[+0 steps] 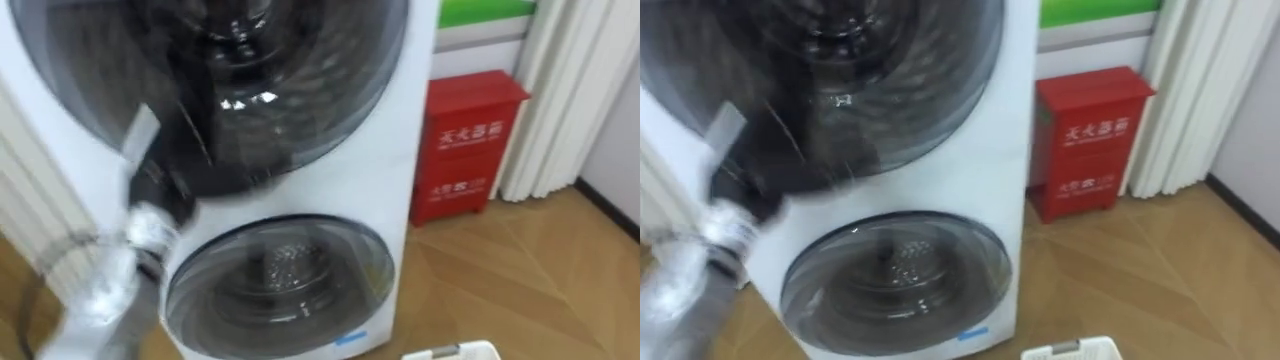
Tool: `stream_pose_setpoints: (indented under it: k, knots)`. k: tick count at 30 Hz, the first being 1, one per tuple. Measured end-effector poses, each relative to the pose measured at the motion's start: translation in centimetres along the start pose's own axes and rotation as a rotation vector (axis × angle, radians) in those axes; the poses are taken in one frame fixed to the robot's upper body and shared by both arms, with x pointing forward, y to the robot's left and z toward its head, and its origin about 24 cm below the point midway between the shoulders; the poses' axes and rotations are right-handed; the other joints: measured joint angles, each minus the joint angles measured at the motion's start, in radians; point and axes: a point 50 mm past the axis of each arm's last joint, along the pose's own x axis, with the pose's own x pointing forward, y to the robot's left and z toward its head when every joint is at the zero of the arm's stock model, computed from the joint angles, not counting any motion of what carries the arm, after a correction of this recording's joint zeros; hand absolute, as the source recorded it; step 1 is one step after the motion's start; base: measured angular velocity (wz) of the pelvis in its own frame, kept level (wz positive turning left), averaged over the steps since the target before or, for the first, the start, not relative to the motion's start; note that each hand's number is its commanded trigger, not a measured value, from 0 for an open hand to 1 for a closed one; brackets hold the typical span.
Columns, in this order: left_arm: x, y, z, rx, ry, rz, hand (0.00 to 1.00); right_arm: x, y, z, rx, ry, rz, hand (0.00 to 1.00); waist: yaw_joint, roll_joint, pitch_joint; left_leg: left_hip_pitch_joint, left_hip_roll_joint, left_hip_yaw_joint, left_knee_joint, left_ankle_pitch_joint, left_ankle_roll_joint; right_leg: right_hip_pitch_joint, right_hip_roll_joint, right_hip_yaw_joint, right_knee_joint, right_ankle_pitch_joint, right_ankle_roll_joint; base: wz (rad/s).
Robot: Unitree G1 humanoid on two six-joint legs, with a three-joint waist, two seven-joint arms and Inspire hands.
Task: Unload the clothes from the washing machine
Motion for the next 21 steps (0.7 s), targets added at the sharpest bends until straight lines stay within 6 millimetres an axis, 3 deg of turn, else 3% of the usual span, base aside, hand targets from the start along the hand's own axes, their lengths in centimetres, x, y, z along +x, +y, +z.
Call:
stream_pose_setpoints:
  k: [3, 6, 8, 9, 11, 12, 14, 17, 21]
  knots:
    - [-0.6, 1.5, -1.9, -0.005, 0.047, 0.072, 0.0, -0.1, -0.1, -0.4, 0.003, 0.008, -0.005, 0.0, 0.002, -0.007, -0.0018, 0.017, 0.008, 0.017, 0.001, -0.003, -0.007, 0.001, 0.009, 0.01, 0.01, -0.003, -0.005, -0.19]
    - [-2.7, 3.3, -6.3, 0.003, 0.231, 0.185, 0.0, -0.1, 0.1, -0.1, 0.008, -0.009, 0.0, 0.0, -0.002, -0.012, -0.0024, 0.023, 0.01, 0.025, -0.001, -0.003, -0.011, -0.001, 0.013, 0.018, 0.015, -0.008, -0.011, -0.13]
    - [-7.3, 4.4, -11.8, 0.089, 0.507, 0.283, 0.0, -0.1, 0.8, -0.2, 0.019, -0.012, 0.016, 0.0, -0.005, -0.027, -0.0031, 0.016, 0.014, 0.028, 0.0, -0.003, -0.013, -0.003, 0.017, 0.018, 0.013, -0.008, -0.015, -0.05]
    - [-8.9, 4.7, -13.1, 0.111, 0.582, 0.3, 0.0, -0.2, 1.0, -0.2, 0.024, -0.011, 0.021, 0.0, -0.004, -0.035, -0.0035, 0.016, 0.015, 0.028, 0.0, -0.004, -0.015, -0.004, 0.018, 0.018, 0.013, -0.008, -0.015, 0.0]
    - [-15.4, 6.1, -16.9, 0.197, 0.851, 0.37, 0.0, -0.3, 1.9, -0.7, 0.044, -0.004, 0.042, 0.0, 0.005, -0.065, -0.0133, 0.011, 0.025, 0.029, 0.004, -0.008, -0.023, -0.009, 0.026, 0.013, 0.006, -0.006, -0.017, 0.0]
    - [-17.1, 6.4, -17.6, 0.218, 0.91, 0.389, 0.0, -0.3, 2.1, -0.8, 0.055, -0.005, 0.047, 0.0, 0.008, -0.072, -0.0155, 0.006, 0.027, 0.026, 0.005, -0.008, -0.023, -0.009, 0.027, 0.008, -0.001, -0.004, -0.02, 0.06]
    - [-22.7, 7.0, -19.2, 0.295, 1.105, 0.429, 0.0, -0.3, 1.9, -0.8, 0.086, -0.026, 0.048, 0.0, 0.034, -0.086, -0.019, 0.007, 0.029, 0.018, 0.011, -0.01, -0.026, -0.006, 0.028, -0.002, -0.005, -0.004, -0.021, -0.04]
    - [-27.8, 7.7, -19.6, 0.361, 1.249, 0.517, 0.0, -0.4, 1.9, -1.3, 0.121, -0.038, 0.056, 0.0, 0.065, -0.081, -0.0132, 0.029, 0.029, 0.017, 0.009, -0.012, -0.028, 0.024, 0.028, -0.015, -0.029, -0.004, -0.021, -0.08]
    - [-31.5, 8.4, -19.3, 0.417, 1.335, 0.643, 0.0, -0.2, 2.6, -1.5, 0.171, -0.025, 0.091, 0.0, 0.076, -0.067, -0.007, 0.032, 0.031, 0.014, -0.001, -0.013, -0.029, 0.035, 0.028, -0.031, -0.039, -0.004, -0.02, 0.12]
